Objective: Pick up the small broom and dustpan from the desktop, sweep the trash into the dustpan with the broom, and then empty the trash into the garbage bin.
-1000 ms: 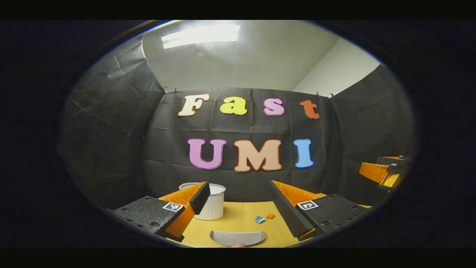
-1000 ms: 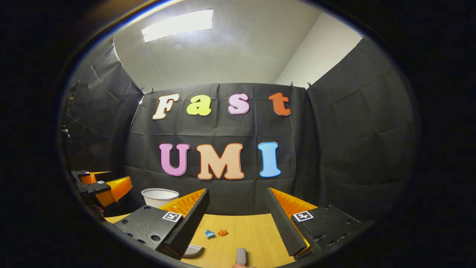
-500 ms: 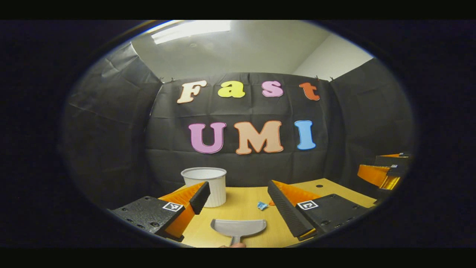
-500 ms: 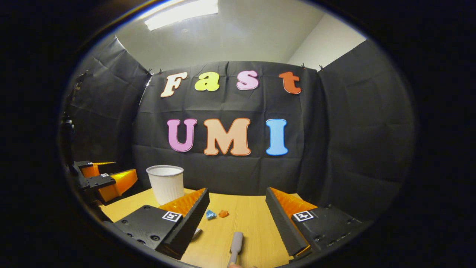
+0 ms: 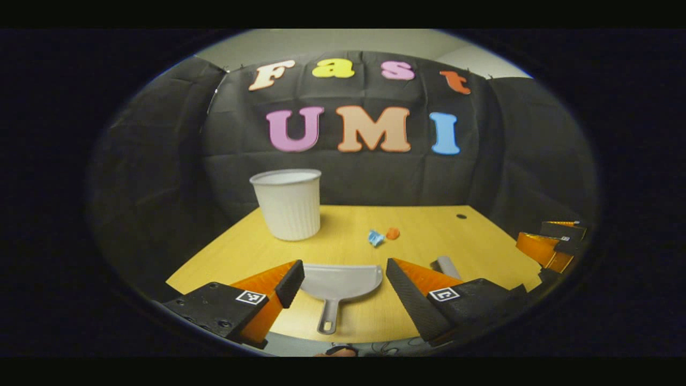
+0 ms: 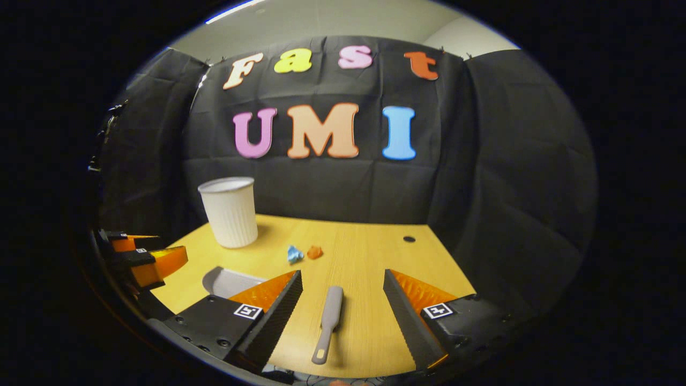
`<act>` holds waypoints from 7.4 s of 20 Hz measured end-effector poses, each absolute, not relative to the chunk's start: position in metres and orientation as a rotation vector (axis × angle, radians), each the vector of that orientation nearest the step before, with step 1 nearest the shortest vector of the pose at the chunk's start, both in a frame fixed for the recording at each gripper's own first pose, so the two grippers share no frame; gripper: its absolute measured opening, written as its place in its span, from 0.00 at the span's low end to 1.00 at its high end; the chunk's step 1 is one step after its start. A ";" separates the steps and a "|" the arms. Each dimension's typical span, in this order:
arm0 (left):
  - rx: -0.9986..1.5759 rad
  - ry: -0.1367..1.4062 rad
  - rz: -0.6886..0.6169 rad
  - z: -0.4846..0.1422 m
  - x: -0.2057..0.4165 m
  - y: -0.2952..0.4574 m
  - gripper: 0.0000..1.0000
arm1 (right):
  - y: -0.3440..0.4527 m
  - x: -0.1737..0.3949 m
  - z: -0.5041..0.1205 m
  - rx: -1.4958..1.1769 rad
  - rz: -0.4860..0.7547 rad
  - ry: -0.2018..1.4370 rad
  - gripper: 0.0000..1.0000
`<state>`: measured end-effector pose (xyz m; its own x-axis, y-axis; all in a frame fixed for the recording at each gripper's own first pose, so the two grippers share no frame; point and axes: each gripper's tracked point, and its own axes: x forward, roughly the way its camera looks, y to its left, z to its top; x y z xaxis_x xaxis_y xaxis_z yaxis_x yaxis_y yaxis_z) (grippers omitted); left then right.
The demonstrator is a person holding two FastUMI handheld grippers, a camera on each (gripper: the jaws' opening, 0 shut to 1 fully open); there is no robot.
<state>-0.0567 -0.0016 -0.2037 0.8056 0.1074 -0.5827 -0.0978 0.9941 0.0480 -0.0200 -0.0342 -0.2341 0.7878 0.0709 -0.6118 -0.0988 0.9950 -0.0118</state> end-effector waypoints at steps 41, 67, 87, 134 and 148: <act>0.036 1.267 -0.116 -0.355 -0.068 -0.002 0.27 | -0.047 0.055 -0.387 -0.123 0.179 1.231 0.19; 0.200 1.242 -0.314 -0.386 -0.012 -0.002 0.27 | 0.071 0.272 -0.391 -0.688 1.087 1.088 0.19; 0.053 0.717 -0.147 -0.350 0.032 -0.014 0.26 | -0.104 0.408 -0.178 0.266 0.326 0.607 0.19; 0.283 0.733 -0.024 -0.436 0.017 -0.013 0.26 | -0.097 0.329 -0.253 0.160 0.174 0.758 0.19; 0.205 1.001 0.016 -0.552 -0.051 -0.023 0.26 | -0.086 0.317 -0.337 -0.019 0.064 1.023 0.19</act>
<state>-0.0510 -0.0230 -0.5522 0.5410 0.1070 -0.8342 0.0805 0.9807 0.1781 0.3173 -0.0858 -0.3366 0.5193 0.0445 -0.8534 -0.0622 0.9980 0.0142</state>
